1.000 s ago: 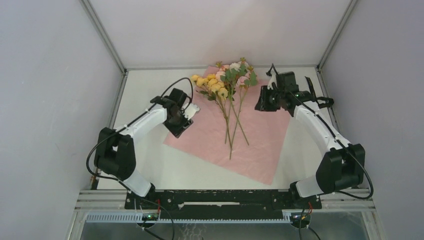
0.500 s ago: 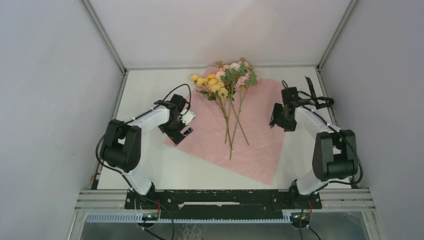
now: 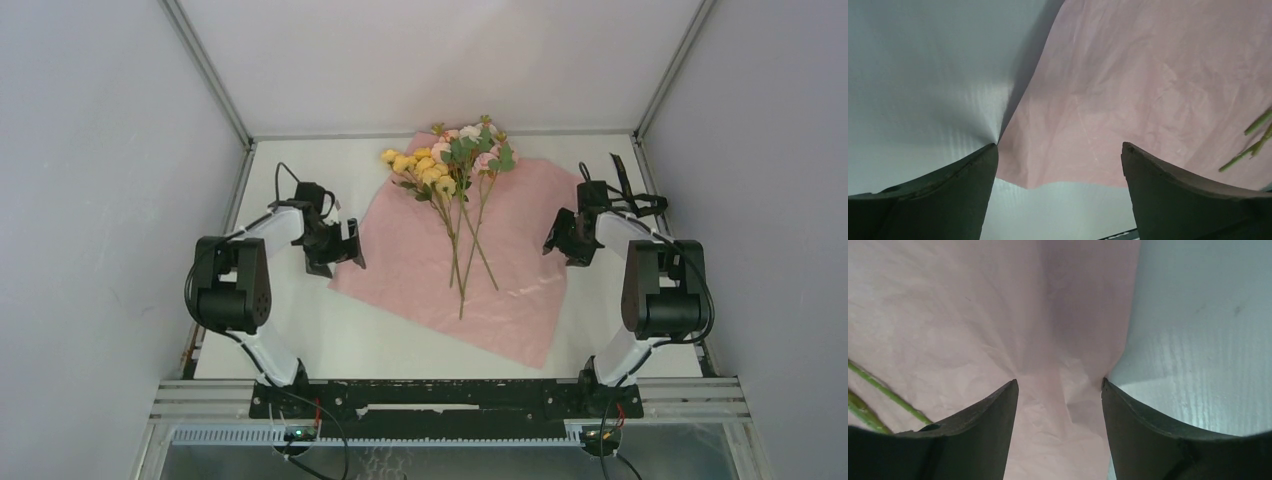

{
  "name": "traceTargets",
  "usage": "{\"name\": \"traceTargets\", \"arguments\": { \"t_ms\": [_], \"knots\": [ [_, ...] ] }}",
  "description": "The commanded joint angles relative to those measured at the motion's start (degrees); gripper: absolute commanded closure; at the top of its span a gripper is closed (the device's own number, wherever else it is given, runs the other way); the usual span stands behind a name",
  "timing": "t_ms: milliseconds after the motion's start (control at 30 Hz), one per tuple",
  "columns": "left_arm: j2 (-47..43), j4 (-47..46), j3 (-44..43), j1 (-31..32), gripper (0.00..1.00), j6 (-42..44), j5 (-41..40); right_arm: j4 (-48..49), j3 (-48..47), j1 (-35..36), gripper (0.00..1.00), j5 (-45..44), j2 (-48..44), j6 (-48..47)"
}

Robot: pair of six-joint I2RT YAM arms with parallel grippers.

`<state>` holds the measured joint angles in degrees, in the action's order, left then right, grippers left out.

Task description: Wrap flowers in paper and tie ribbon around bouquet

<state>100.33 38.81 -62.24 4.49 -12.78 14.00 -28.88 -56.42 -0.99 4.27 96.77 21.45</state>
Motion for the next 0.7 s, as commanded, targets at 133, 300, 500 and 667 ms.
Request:
{"name": "traceTargets", "arguments": {
  "t_ms": [133, 300, 500, 667],
  "knots": [
    [3.8, -4.9, 4.0, 0.8, 0.04, -12.4, 7.1, 2.4, 2.7, 5.5, 0.31, 10.8, 1.0, 2.4],
    [3.3, -6.3, 2.8, 1.0, 0.14, -12.6, 14.6, 3.0, 2.8, 9.2, 0.32, 13.1, 0.1, 3.6],
    [-1.8, -6.4, 1.4, 0.7, 0.66, -10.2, 14.5, 2.2, 2.8, 11.8, 0.32, 12.9, -0.6, 3.8],
    [-3.7, -4.4, -0.3, -2.8, 0.94, -7.1, 11.0, 0.7, 2.7, 15.1, 0.33, 14.5, -3.9, 2.2]
  ]
}}
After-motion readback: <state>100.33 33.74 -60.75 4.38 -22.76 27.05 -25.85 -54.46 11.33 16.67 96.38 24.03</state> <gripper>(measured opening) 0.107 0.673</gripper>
